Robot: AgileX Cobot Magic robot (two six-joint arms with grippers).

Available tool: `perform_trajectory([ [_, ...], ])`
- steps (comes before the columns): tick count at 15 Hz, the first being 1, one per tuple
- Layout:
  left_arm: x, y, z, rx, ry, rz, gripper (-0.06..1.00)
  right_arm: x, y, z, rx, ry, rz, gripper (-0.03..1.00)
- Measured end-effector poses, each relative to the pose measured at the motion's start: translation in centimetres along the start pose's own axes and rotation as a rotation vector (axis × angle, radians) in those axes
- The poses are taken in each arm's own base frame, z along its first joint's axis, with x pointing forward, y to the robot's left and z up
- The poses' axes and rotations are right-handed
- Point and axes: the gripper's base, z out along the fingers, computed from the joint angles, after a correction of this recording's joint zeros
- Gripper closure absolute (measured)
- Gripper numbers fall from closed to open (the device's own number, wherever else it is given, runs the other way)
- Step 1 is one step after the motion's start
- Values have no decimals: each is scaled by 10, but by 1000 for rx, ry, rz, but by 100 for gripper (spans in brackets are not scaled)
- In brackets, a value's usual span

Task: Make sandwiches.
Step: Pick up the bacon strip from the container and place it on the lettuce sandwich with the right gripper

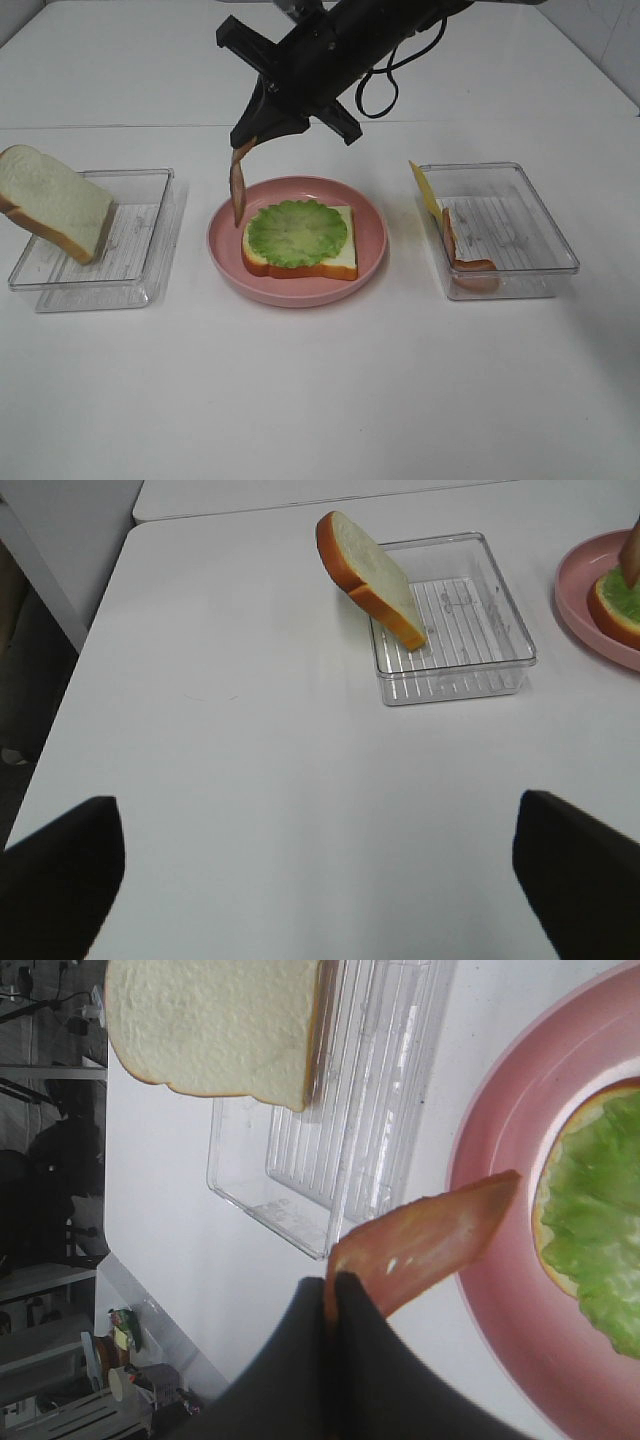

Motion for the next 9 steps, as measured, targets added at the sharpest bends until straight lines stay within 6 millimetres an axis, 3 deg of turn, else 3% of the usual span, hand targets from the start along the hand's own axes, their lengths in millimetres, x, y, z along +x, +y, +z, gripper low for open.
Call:
perform_trajectory([
  [4,0,0,0,0,0,0,-3,-5,-18,22,15,22,29,95],
  [9,0,0,0,0,0,0,-3,-7,-36,18,180,20,-24,95],
])
